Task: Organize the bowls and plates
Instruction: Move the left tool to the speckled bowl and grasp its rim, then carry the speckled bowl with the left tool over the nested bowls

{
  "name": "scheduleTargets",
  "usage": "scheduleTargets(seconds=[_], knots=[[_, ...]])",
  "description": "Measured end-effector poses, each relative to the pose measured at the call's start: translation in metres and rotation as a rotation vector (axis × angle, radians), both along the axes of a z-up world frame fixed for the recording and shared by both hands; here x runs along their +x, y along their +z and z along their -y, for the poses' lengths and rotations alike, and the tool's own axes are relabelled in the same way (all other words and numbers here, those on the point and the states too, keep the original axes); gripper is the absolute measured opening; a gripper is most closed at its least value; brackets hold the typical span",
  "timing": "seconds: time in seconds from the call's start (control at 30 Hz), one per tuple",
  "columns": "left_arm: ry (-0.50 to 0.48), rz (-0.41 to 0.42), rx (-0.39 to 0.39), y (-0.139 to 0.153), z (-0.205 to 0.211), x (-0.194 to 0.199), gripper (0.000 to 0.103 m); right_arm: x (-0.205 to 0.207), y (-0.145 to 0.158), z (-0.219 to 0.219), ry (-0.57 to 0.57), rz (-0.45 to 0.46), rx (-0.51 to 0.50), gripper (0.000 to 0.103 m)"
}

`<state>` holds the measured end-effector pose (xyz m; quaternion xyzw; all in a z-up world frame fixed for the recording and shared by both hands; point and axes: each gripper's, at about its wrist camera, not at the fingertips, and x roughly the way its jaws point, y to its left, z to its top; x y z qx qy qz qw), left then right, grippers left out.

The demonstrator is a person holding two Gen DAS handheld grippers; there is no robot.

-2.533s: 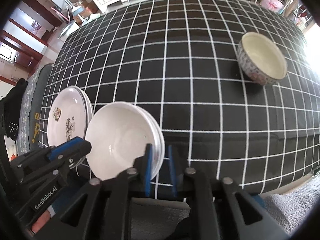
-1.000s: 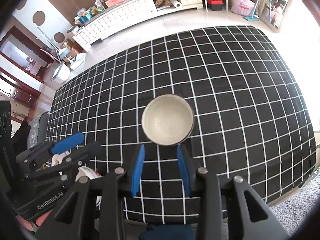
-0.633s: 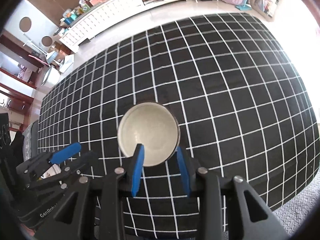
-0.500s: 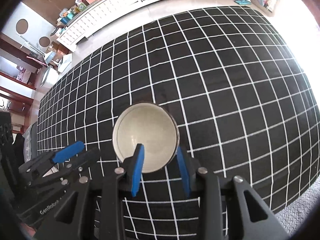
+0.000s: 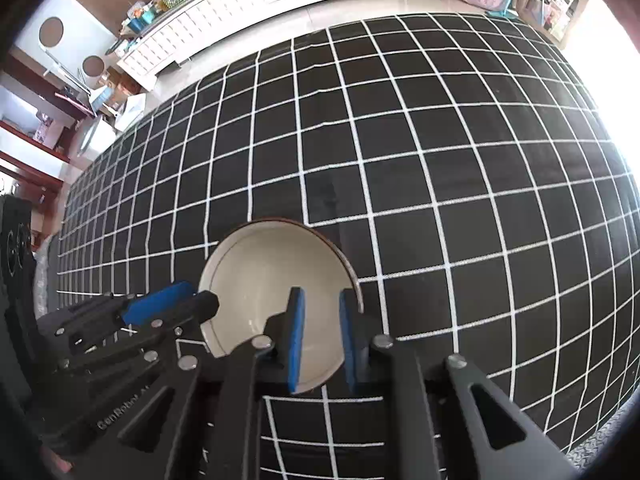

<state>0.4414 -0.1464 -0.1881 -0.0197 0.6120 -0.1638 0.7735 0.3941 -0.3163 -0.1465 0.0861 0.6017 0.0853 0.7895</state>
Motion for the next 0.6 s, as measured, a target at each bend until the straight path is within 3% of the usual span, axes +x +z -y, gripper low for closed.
scheduleTargets(seconds=[0.3, 0.47, 0.6], knots=[[-0.021, 0.011, 0.032, -0.006, 0.011, -0.002, 0.017, -0.006, 0.007, 0.02, -0.017, 0.016, 0.026, 0.016], [-0.019, 0.012, 0.038, -0.005, 0.017, -0.003, 0.017, -0.009, 0.022, 0.022, -0.009, 0.07, -0.09, 0.016], [-0.025, 0.015, 0.04, -0.003, 0.016, -0.003, 0.017, -0.005, 0.011, 0.024, -0.01, 0.026, -0.073, 0.016]])
